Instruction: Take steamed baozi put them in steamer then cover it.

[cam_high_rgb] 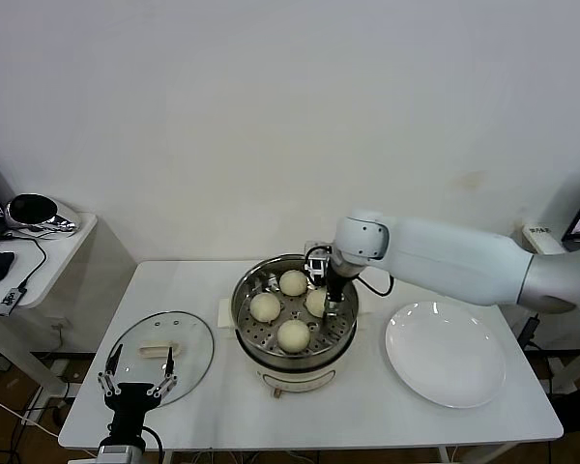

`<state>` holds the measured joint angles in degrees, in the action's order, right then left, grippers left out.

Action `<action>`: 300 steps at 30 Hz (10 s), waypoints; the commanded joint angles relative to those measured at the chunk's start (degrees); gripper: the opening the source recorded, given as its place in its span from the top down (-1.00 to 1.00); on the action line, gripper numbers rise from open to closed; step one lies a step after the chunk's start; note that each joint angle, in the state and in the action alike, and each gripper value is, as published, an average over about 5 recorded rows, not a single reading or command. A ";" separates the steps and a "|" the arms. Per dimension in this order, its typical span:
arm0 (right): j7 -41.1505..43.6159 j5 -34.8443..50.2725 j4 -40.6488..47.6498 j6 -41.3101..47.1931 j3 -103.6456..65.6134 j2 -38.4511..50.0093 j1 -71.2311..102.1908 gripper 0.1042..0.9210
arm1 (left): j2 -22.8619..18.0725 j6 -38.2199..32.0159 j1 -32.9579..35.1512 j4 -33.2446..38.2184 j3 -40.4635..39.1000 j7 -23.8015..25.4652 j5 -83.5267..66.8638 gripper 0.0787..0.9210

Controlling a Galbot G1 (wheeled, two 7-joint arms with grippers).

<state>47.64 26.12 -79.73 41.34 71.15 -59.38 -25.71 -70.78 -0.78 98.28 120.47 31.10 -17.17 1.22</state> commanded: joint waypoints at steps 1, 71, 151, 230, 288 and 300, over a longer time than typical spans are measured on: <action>0.82 0.99 -6.95 0.12 -1.15 5.56 -3.81 -0.74 | 0.04 0.03 -0.17 -0.26 0.05 0.04 -0.14 -0.77; -45.89 -14.24 -28.12 -49.56 -124.15 -24.29 111.73 -0.76 | 9.58 -3.77 -20.87 -35.09 0.42 3.60 68.01 -0.77; -43.03 -18.23 -28.94 -49.86 -119.87 -23.61 115.26 -0.76 | 17.45 17.29 -8.97 -1.99 8.77 12.91 48.51 0.84; -44.32 -32.23 -24.41 -54.81 -117.10 -30.87 114.10 -0.76 | -1.73 40.43 -51.43 -17.68 -45.85 30.67 71.11 0.84; -42.36 -20.53 -29.92 -51.39 -106.50 -18.25 124.45 -0.76 | 2.17 -11.21 12.39 -3.72 1.40 1.60 -16.45 -0.77; -41.87 -19.94 -31.42 -49.67 -105.80 -18.43 125.03 -0.76 | 2.51 -10.96 10.90 -5.18 2.82 4.01 -16.78 -0.77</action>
<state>5.60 4.72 -109.81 -9.57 -35.98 -78.94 97.83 -68.15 -8.31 107.03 118.03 31.63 -14.25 -11.19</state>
